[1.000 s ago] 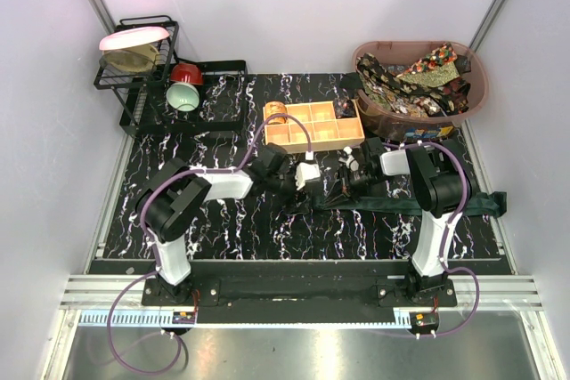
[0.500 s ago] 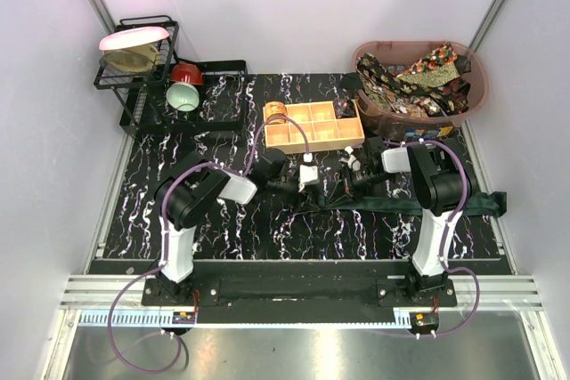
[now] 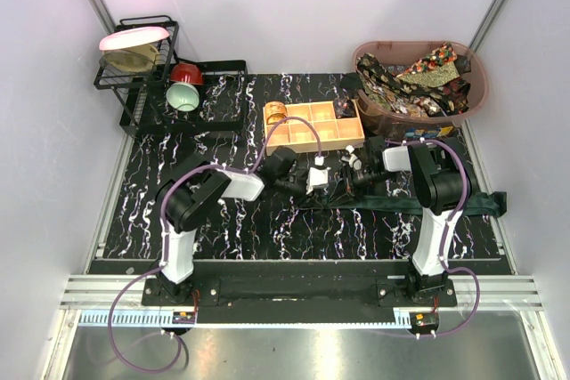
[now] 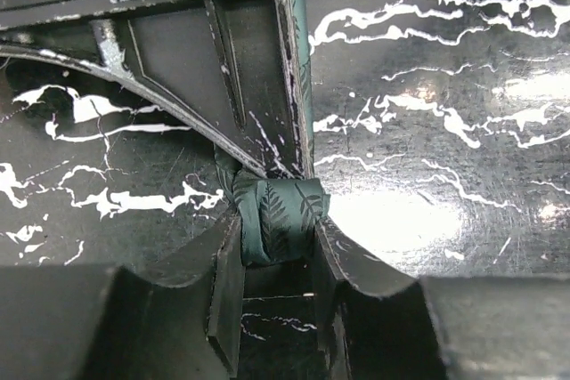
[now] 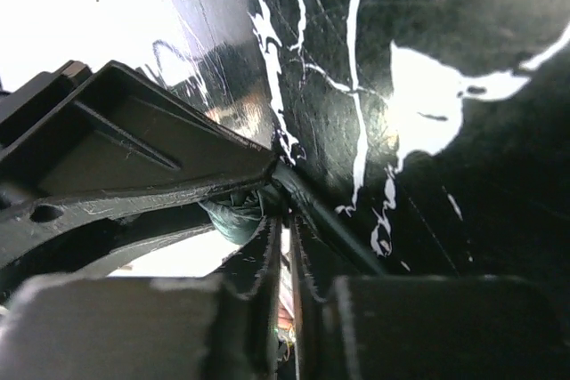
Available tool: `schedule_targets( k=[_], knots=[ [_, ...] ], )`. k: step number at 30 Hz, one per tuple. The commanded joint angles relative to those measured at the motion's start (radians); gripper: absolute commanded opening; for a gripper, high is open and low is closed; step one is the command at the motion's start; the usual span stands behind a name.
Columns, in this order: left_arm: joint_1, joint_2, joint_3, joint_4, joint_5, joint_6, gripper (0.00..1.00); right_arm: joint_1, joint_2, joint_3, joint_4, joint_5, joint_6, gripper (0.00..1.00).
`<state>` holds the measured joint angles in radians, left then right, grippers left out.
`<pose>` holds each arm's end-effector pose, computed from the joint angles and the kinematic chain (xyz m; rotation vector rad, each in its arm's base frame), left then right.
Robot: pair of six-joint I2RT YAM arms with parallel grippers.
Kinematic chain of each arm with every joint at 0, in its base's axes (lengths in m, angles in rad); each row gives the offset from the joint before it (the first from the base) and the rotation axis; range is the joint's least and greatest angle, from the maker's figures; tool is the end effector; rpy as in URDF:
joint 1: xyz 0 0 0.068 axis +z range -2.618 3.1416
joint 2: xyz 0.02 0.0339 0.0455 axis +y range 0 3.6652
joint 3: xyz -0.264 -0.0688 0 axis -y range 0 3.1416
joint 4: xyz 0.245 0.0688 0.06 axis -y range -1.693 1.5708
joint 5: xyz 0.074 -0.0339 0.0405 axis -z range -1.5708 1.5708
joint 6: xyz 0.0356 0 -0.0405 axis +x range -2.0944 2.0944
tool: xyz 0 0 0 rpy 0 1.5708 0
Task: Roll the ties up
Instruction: Roll the tie at the center of the board.
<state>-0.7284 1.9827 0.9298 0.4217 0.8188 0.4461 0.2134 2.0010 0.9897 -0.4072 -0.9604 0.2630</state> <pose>0.2651 -0.2714 0.1142 1.5542 1.4971 -1.0559 0.3118 0.0974 0.0843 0.0404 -2.7063 -1.4176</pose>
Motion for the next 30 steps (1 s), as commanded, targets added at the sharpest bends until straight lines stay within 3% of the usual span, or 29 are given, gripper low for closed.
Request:
schedule_targets(
  k=[1,5,6,9,17,26,30],
  knots=[
    [-0.019,-0.042,0.076,-0.461,-0.145,0.166,0.27,-0.016,-0.024,0.004,-0.070,0.068,-0.001,0.19],
    [-0.035,-0.045,0.148,-0.656,-0.225,0.197,0.25,-0.031,-0.122,-0.002,-0.090,0.003,-0.041,0.41],
    [-0.042,-0.044,0.173,-0.707,-0.259,0.201,0.25,-0.035,-0.134,-0.009,-0.090,-0.006,-0.054,0.53],
    [-0.075,-0.018,0.240,-0.813,-0.334,0.207,0.27,-0.034,-0.143,-0.014,-0.062,-0.041,-0.042,0.58],
    [-0.089,0.022,0.314,-0.893,-0.417,0.092,0.29,-0.008,-0.074,-0.069,0.183,-0.100,0.128,0.38],
    [-0.095,0.025,0.316,-0.861,-0.449,0.019,0.27,0.023,-0.056,-0.082,0.252,-0.115,0.166,0.43],
    [-0.103,0.027,0.311,-0.848,-0.458,0.011,0.27,0.046,-0.048,-0.089,0.298,-0.112,0.203,0.37]
  ],
)
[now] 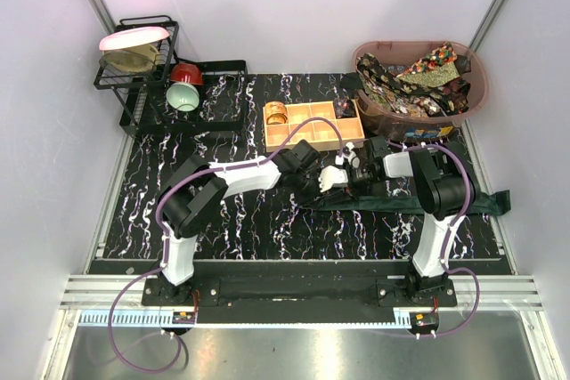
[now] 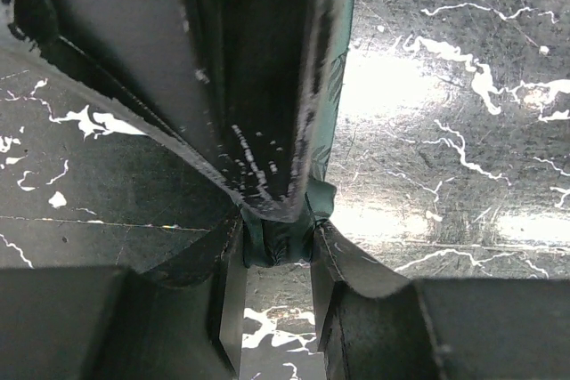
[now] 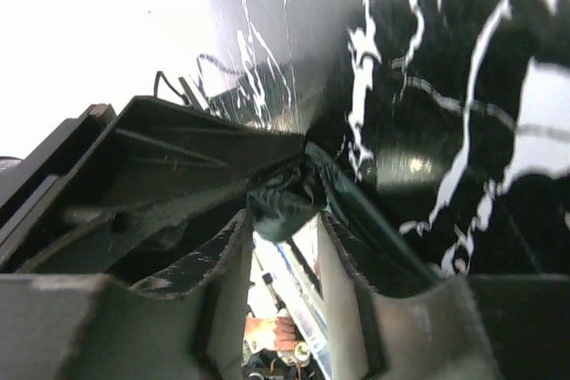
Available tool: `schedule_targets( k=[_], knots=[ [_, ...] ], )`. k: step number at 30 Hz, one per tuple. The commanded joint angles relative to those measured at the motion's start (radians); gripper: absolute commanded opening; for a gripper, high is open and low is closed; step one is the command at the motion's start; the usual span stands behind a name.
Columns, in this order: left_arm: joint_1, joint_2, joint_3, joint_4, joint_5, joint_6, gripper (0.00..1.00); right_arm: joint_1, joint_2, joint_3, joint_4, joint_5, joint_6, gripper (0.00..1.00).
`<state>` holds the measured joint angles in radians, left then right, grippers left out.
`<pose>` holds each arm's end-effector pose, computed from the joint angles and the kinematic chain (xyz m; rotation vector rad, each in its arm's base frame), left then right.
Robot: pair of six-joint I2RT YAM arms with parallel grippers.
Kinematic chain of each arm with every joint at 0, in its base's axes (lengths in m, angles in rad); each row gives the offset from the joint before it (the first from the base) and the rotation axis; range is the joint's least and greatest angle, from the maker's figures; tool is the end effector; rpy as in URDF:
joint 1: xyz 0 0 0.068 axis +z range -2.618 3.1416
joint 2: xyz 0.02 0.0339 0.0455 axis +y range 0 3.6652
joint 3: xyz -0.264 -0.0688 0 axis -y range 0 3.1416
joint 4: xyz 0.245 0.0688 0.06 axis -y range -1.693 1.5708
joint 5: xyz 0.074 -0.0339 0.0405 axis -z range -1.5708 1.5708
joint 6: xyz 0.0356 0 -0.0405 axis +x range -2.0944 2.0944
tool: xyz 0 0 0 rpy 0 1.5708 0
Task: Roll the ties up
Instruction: Roll the tie at the center of the board.
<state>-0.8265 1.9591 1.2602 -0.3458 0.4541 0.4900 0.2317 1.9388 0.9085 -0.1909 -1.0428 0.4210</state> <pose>0.2591 -0.3043 0.1545 1.7259 1.9662 -0.7125 0.3083 0.1043 0.0942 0.0172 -2.6719 -1.5969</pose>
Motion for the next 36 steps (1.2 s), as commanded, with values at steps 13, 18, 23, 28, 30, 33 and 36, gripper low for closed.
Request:
schedule_targets(
  k=[13,18,23,28,30,33,36],
  knots=[
    [0.046,-0.032,-0.165,0.120,0.070,-0.073,0.69,0.024,0.045,0.043,-0.077,0.116,-0.108,0.00],
    [0.112,-0.124,-0.301,0.379,0.169,-0.099,0.81,0.024,0.048,0.064,-0.151,0.182,-0.148,0.00],
    [0.141,-0.140,-0.448,0.701,0.287,-0.101,0.82,0.024,0.038,0.063,-0.208,0.230,-0.180,0.00],
    [0.133,-0.062,-0.430,0.818,0.336,-0.113,0.83,0.021,0.054,0.076,-0.246,0.305,-0.182,0.00],
    [0.127,-0.036,-0.421,0.847,0.336,-0.113,0.83,0.024,0.066,0.084,-0.260,0.329,-0.179,0.00],
    [0.101,-0.011,-0.400,0.832,0.322,-0.074,0.81,0.024,0.084,0.095,-0.280,0.348,-0.179,0.00],
    [0.086,0.012,-0.368,0.783,0.305,-0.065,0.73,0.023,0.089,0.101,-0.283,0.339,-0.180,0.00]
  ],
)
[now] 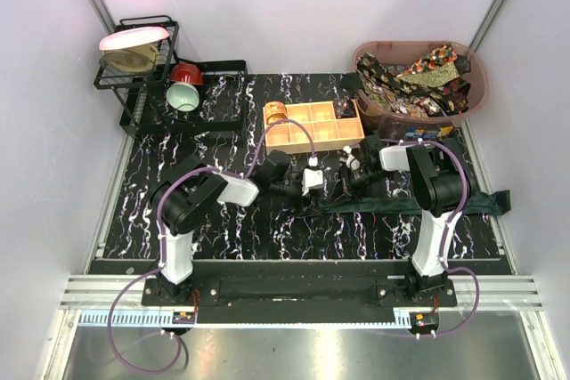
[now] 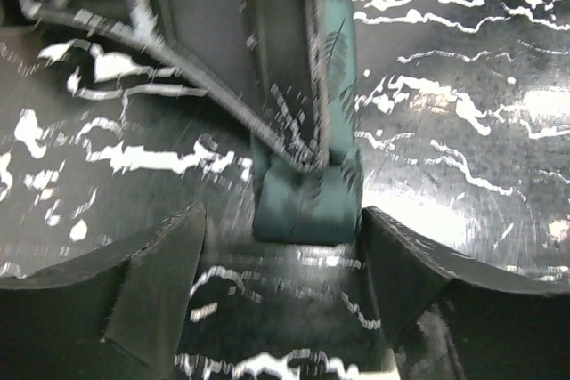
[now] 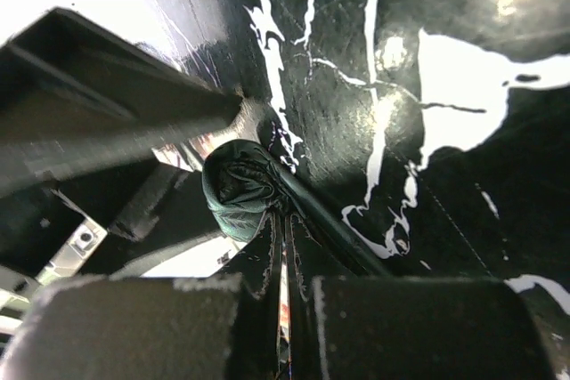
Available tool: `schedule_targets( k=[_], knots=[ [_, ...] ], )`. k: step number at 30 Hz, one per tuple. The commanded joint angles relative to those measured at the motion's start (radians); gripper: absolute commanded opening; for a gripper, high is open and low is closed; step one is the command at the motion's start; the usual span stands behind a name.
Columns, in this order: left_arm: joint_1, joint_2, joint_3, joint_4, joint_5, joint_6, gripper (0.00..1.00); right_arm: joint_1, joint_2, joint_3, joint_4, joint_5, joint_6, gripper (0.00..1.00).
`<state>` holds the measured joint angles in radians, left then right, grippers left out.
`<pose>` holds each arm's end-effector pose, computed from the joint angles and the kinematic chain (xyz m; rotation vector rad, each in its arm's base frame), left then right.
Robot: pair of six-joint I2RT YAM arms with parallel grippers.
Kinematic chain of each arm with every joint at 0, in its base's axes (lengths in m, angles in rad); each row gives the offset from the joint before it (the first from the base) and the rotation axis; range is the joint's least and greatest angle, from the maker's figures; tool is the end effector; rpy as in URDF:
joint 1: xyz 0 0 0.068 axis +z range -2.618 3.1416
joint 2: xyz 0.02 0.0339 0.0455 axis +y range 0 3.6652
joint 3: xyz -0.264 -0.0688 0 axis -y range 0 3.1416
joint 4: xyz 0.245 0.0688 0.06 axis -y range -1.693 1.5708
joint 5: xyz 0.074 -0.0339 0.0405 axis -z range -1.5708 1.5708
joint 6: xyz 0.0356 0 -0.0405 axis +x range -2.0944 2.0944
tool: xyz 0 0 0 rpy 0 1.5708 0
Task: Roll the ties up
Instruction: Roll the tie at the center of the board.
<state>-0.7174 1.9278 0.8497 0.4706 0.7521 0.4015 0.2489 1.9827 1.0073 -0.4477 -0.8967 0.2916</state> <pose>0.2576 -0.2570 0.1163 1.4893 1.5576 -0.9965 0.3100 0.1075 0.0911 0.0389 -2.7361 -1.3217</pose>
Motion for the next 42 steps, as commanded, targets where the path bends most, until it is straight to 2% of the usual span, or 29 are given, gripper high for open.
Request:
schedule_targets(
  k=[1,5,6,7,9,10,13,17,18,30,40,42],
  knots=[
    [-0.025,0.052,0.054,-0.056,0.003,0.029,0.70,0.006,0.045,0.002,-0.025,0.186,-0.052,0.00],
    [-0.027,0.056,0.075,-0.151,-0.014,0.046,0.50,0.006,0.045,0.001,-0.013,0.159,-0.051,0.00],
    [-0.028,0.053,0.074,-0.165,-0.025,0.059,0.40,0.006,0.042,-0.002,-0.002,0.153,-0.049,0.00],
    [-0.030,0.045,0.074,-0.179,-0.036,0.074,0.37,0.006,0.041,0.001,-0.003,0.136,-0.049,0.01],
    [-0.036,0.036,0.086,-0.251,-0.081,0.086,0.29,0.007,0.035,0.022,-0.029,0.096,-0.054,0.12],
    [-0.037,0.030,0.097,-0.280,-0.095,0.100,0.27,-0.003,0.013,0.027,-0.032,0.078,-0.057,0.20],
    [-0.054,0.011,0.104,-0.351,-0.172,0.124,0.24,-0.026,-0.051,0.034,-0.051,0.035,-0.074,0.35],
    [-0.074,-0.012,0.104,-0.421,-0.249,0.151,0.21,-0.056,-0.114,0.039,-0.088,0.042,-0.146,0.51],
    [-0.088,-0.018,0.104,-0.431,-0.266,0.167,0.21,-0.057,-0.123,0.036,-0.089,0.048,-0.155,0.52],
    [-0.157,0.017,0.235,-0.665,-0.468,0.149,0.20,-0.043,-0.099,-0.002,-0.046,-0.051,-0.088,0.46],
    [-0.183,0.054,0.301,-0.750,-0.499,0.134,0.21,0.018,-0.085,-0.030,0.086,-0.053,-0.017,0.42],
    [-0.185,0.054,0.307,-0.763,-0.487,0.140,0.21,0.023,-0.074,-0.033,0.121,-0.051,0.001,0.35]
  ],
)
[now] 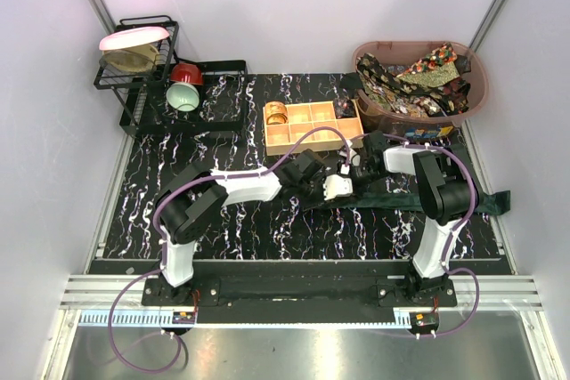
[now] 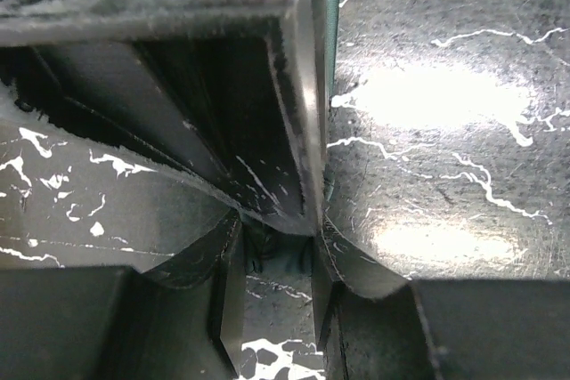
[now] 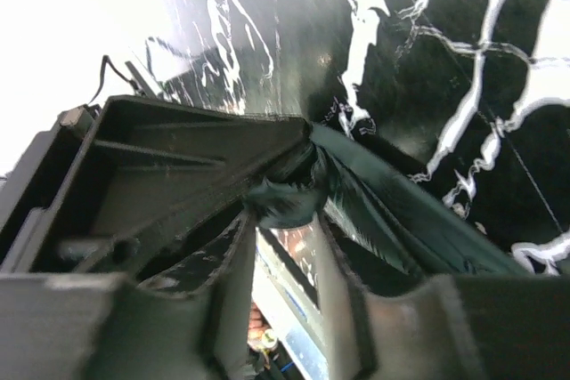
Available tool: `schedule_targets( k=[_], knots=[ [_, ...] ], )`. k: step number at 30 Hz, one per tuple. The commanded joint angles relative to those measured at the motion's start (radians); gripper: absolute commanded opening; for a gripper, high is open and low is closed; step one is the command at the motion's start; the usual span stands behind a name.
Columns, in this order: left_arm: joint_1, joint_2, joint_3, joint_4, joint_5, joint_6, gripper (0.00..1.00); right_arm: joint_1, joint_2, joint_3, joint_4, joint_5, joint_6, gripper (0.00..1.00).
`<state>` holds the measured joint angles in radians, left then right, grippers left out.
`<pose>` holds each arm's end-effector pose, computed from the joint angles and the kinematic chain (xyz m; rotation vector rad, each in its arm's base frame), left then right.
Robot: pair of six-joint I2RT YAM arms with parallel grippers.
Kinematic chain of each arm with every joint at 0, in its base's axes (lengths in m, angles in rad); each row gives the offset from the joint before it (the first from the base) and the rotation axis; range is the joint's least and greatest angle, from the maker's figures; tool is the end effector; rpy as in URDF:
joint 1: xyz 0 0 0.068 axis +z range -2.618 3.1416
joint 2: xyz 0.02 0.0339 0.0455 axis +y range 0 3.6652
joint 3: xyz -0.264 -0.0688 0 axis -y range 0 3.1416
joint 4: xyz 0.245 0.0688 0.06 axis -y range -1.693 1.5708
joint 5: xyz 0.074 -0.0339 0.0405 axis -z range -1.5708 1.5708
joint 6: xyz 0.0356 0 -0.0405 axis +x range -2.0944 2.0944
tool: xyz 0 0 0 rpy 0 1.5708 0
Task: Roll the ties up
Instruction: Roll the tie at the center of the board.
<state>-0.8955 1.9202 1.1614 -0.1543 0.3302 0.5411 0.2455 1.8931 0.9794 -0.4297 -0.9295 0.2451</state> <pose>0.2381 -0.3157 0.1513 1.7490 1.7854 -0.5593 0.3057 0.1060 0.1137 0.1593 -2.7730 -1.4256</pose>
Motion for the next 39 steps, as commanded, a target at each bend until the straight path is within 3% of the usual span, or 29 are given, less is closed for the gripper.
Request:
schedule_targets(
  k=[1,7,11,14,24,29,35,39],
  knots=[
    [-0.005,0.060,-0.005,-0.140,-0.063,0.002,0.21,0.028,0.021,-0.007,0.109,-0.014,0.048,0.30],
    [-0.005,0.048,-0.022,-0.151,-0.031,0.028,0.21,0.025,0.034,-0.005,0.082,0.009,0.013,0.00],
    [0.010,0.010,-0.037,-0.120,0.015,0.022,0.46,0.023,0.014,-0.027,0.085,0.043,0.002,0.00],
    [0.039,-0.029,-0.054,-0.077,0.070,0.007,0.59,0.012,0.018,-0.038,0.083,0.066,0.003,0.00],
    [0.075,-0.116,-0.143,0.151,0.168,0.095,0.78,-0.009,0.041,-0.039,0.078,0.078,0.025,0.00],
    [0.072,-0.056,-0.076,0.096,0.202,0.180,0.82,-0.035,0.052,-0.038,0.071,0.069,0.026,0.00],
    [0.049,0.017,-0.008,0.067,0.193,0.163,0.82,-0.043,0.061,-0.038,0.071,0.047,0.023,0.00],
    [0.043,0.049,0.040,0.062,0.197,0.146,0.74,-0.045,0.067,-0.041,0.072,0.034,0.022,0.00]
  ],
)
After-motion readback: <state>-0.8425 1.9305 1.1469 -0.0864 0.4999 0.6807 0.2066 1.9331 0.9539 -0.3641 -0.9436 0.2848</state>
